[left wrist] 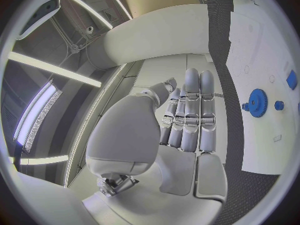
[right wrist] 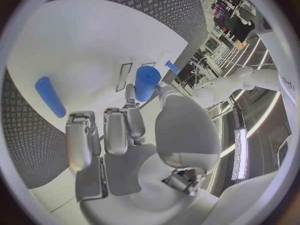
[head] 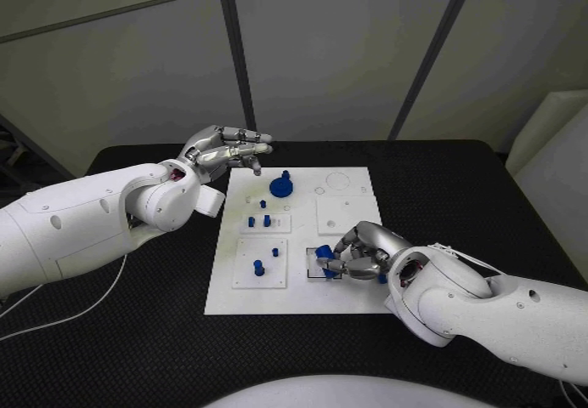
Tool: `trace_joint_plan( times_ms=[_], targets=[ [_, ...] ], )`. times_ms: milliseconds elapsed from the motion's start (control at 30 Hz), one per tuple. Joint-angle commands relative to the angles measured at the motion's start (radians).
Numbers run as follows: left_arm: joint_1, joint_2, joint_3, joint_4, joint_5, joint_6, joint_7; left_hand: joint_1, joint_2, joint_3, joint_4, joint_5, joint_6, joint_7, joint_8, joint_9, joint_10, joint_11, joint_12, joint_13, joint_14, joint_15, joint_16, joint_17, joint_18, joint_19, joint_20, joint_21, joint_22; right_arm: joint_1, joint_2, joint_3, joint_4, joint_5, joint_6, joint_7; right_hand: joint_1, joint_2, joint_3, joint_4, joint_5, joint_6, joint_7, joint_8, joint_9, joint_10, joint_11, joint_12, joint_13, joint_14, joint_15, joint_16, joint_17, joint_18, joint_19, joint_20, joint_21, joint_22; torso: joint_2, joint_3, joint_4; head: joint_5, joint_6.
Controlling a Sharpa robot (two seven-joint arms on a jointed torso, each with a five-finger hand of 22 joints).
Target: Assemble the parts on the task board
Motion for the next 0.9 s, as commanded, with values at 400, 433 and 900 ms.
trace_joint_plan(
  times_ms=[400, 433, 900],
  targets=[
    [0.001, 0.002, 0.001, 0.002, 0.005, 0.014, 0.003, -0.003, 0.007, -0.007, 0.001, -0.001, -0.001, 0.002, -0.004, -0.001, -0.006, -0.001, 0.005, 0.000, 0.004, 0.005, -0.005, -0.001, -0.012, -0.004, 0.002, -0.004, -0.001, 0.003, 0.054, 0.001, -0.047, -0.022, 0.028, -0.045, -0.087, -0.008, -0.022, 0.003, -0.131, 0.022, -0.005, -0.010, 0.037, 0.002, -0.013, -0.014, -0.001, 0.041, -0.013, -0.010, -0.004, -0.007, 0.105, -0.011, 0.003, 0.264, 0.000, 0.0008, -0.0018, 0.004, 0.000],
    [0.001, 0.002, 0.001, 0.002, 0.005, 0.014, 0.003, -0.003, 0.007, -0.007, 0.001, -0.001, -0.001, 0.002, -0.004, -0.001, -0.006, -0.001, 0.005, 0.000, 0.004, 0.005, -0.005, -0.001, -0.012, -0.004, 0.002, -0.004, -0.001, 0.003, 0.055, 0.001, -0.048, -0.024, 0.027, -0.046, -0.099, -0.011, -0.026, 0.004, -0.172, 0.023, -0.005, -0.012, 0.042, 0.002, -0.013, -0.015, -0.002, 0.041, -0.014, -0.011, -0.005, -0.007, 0.105, -0.011, 0.003, 0.264, 0.000, 0.0008, -0.0018, 0.004, 0.000],
    [0.001, 0.001, 0.001, 0.001, 0.005, 0.017, 0.001, -0.003, 0.007, -0.007, 0.001, -0.001, -0.001, 0.002, -0.004, -0.001, -0.006, -0.001, 0.005, 0.000, 0.004, 0.005, -0.005, -0.001, -0.012, -0.004, 0.002, -0.004, -0.001, 0.003, 0.061, 0.001, -0.044, -0.052, -0.006, -0.037, -0.255, 0.006, -0.269, 0.004, -0.264, 0.025, -0.007, -0.026, 0.086, -0.013, -0.015, -0.050, -0.023, 0.038, -0.017, -0.020, -0.015, -0.007, 0.105, -0.016, 0.003, 0.264, -0.001, 0.0013, -0.0018, 0.006, -0.002]
  ],
)
